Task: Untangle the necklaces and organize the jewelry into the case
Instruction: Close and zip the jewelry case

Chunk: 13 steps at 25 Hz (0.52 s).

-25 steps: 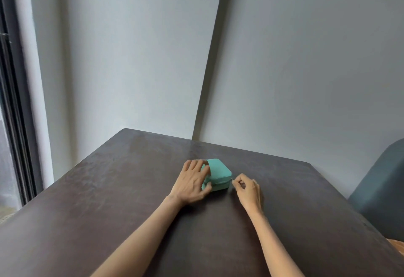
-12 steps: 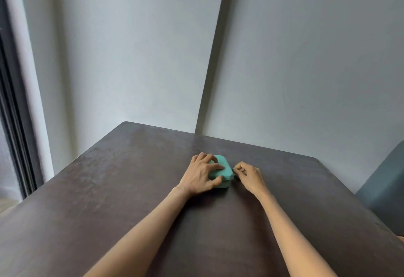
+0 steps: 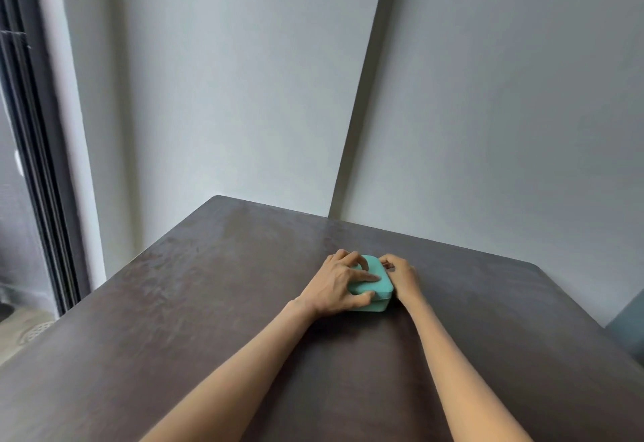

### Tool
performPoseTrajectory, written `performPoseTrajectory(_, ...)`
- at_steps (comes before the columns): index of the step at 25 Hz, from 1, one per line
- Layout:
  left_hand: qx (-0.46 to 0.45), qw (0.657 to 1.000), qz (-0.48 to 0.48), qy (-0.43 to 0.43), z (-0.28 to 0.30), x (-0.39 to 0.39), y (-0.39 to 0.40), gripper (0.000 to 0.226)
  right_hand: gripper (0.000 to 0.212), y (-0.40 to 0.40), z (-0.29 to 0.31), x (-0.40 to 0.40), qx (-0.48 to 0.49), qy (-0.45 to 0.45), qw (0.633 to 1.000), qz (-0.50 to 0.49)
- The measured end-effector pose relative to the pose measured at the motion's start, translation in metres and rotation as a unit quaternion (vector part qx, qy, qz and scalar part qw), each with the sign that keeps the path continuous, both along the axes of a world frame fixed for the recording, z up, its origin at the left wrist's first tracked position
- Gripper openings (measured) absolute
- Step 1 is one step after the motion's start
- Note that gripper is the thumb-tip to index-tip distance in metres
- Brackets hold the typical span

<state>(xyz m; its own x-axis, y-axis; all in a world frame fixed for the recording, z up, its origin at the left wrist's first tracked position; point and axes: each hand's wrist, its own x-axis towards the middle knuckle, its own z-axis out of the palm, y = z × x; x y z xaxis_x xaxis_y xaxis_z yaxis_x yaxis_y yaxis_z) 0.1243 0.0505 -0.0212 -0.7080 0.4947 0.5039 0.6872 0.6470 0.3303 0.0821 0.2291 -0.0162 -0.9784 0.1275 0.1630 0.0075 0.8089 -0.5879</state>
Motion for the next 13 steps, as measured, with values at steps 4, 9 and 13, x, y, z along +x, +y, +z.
performPoseTrajectory(4,-0.017,0.999,0.020,0.047,-0.004,0.011,0.000,0.060,0.010,0.001,-0.007,0.034,-0.264,0.057,0.961,-0.053)
performPoseTrajectory(9,0.015,0.988,0.129,-0.080,-0.015,0.019,-0.020,0.113,0.027,0.004,0.000,0.076,-0.227,-0.034,0.972,0.046)
performPoseTrajectory(13,0.136,0.964,0.106,-0.201,-0.006,-0.003,-0.039,0.098,0.033,-0.025,0.001,0.059,-0.189,-0.025,0.980,0.062)
